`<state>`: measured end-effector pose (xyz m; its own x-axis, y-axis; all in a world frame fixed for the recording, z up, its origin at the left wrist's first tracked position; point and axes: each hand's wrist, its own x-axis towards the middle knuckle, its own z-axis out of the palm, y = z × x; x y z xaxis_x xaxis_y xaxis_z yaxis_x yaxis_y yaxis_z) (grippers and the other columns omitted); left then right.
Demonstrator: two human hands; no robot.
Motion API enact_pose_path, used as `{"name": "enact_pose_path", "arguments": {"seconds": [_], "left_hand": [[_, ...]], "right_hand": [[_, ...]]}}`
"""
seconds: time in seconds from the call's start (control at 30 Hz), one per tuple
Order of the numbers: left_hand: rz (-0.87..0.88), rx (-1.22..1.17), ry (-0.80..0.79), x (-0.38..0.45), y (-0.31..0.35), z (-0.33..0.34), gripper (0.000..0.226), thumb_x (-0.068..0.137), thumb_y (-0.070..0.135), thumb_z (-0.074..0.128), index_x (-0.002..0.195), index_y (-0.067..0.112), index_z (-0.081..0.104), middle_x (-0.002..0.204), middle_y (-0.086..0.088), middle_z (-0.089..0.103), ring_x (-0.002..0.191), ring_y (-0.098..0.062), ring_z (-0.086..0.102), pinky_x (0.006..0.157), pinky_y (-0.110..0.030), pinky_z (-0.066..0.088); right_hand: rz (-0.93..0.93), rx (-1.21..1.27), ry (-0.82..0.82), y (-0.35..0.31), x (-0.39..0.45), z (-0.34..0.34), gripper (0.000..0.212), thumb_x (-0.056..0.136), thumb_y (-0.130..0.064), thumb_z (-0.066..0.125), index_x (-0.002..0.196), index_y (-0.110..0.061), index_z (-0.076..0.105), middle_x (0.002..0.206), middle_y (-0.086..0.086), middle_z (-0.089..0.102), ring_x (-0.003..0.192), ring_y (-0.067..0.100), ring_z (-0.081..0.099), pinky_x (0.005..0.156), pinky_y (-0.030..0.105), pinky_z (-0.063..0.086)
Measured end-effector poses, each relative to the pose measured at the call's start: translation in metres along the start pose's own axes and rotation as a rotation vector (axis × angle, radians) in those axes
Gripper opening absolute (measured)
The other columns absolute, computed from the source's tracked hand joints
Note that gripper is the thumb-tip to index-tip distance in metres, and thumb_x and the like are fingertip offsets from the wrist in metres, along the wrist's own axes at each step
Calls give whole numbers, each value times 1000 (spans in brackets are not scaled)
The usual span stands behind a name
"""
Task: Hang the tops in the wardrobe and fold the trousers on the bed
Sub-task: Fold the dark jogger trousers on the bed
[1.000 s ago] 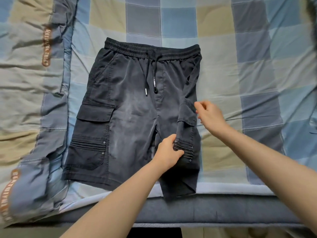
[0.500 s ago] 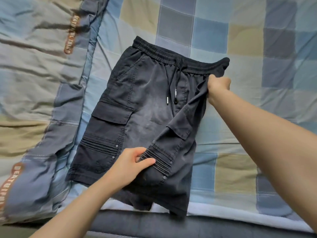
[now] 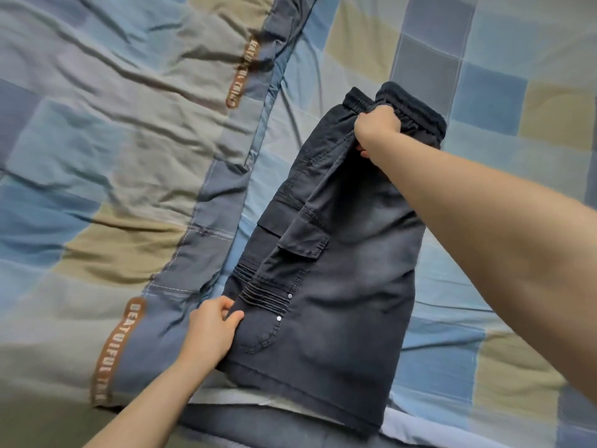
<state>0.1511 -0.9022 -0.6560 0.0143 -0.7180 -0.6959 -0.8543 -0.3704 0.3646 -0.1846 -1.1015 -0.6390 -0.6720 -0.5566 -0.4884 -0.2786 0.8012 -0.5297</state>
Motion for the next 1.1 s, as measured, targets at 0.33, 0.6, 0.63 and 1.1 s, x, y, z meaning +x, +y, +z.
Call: {"name": "enact_pose_path", "arguments": {"seconds": [0.33, 0.6, 0.63, 1.1], "left_hand": [[-70, 265, -47, 20, 3, -8, 18, 84, 5, 53, 101, 0, 58, 110, -26, 65, 108, -43, 55, 82, -39, 42], [-74, 269, 22, 28, 6, 18, 41, 92, 17, 56, 123, -6, 42, 129, -27, 51, 121, -43, 48, 98, -46, 41], [-75, 267, 42, 28, 6, 18, 40, 93, 17, 57, 121, -7, 43, 127, -28, 52, 119, -43, 49, 96, -45, 40], [-80, -408, -324, 8, 0, 24, 23, 88, 6, 67, 107, 20, 65, 101, 9, 70, 96, -12, 67, 89, -32, 52]], "right_hand": [[-408, -98, -46, -8, -11, 18, 37, 99, -29, 39, 103, -1, 65, 99, 10, 66, 92, 25, 57, 72, 30, 36], [335, 140, 145, 159, -19, -24, 75, 77, -73, 54, 119, -11, 43, 113, 13, 52, 99, 33, 53, 84, 44, 45], [369, 242, 60, 174, -29, -21, 78, 68, -83, 53, 106, -16, 43, 94, 8, 51, 77, 27, 52, 67, 39, 45], [392, 684, -167, 253, -92, -68, 31, 91, -46, 58, 73, -21, 59, 63, 0, 51, 57, 15, 43, 50, 25, 31]]}}
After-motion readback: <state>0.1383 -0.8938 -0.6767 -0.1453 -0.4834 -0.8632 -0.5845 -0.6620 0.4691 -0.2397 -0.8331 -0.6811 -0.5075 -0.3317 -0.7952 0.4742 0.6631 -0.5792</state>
